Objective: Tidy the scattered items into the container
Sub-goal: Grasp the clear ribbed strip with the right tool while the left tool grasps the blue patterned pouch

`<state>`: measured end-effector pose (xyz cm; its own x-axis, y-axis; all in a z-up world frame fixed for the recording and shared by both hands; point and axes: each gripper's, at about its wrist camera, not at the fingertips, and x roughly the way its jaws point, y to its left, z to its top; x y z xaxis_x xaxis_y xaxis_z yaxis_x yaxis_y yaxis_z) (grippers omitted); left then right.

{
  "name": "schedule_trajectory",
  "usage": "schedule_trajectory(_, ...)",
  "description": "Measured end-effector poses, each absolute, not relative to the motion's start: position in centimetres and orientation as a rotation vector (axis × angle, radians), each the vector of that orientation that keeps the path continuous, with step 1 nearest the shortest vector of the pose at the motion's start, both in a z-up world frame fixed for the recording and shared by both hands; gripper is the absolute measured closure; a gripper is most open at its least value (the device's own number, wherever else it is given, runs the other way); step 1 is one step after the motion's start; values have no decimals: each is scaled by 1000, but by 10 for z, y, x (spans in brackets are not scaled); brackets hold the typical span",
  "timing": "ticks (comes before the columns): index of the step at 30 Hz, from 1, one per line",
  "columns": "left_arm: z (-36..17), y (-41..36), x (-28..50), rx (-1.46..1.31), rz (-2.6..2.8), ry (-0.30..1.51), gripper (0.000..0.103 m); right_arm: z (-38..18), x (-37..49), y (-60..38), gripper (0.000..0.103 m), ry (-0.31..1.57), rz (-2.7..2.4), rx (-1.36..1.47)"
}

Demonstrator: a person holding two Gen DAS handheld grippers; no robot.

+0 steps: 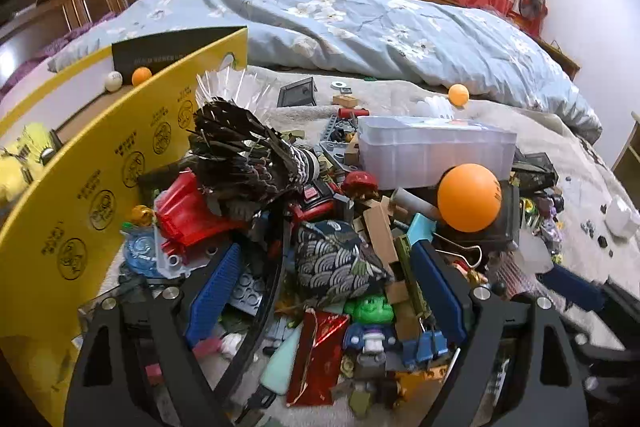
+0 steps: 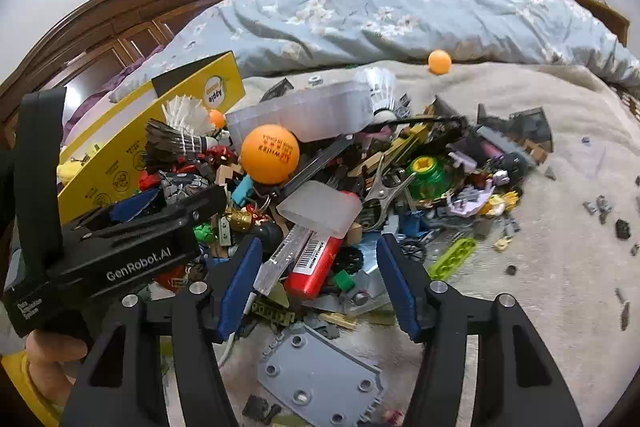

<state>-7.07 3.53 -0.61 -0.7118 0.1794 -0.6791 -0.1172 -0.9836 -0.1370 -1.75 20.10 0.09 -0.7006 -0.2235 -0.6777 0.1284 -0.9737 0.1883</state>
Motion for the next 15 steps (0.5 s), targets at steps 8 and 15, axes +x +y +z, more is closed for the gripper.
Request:
schedule_trajectory(8, -12, 28, -77, -1120, 2753, -172, 24, -12, -30, 195, 48, -167, -2733, 1144)
schedule_trajectory(15, -4, 27, -67, -1091, 2728, -128, 65, -10, -25, 205, 70, -264, -2711, 1139)
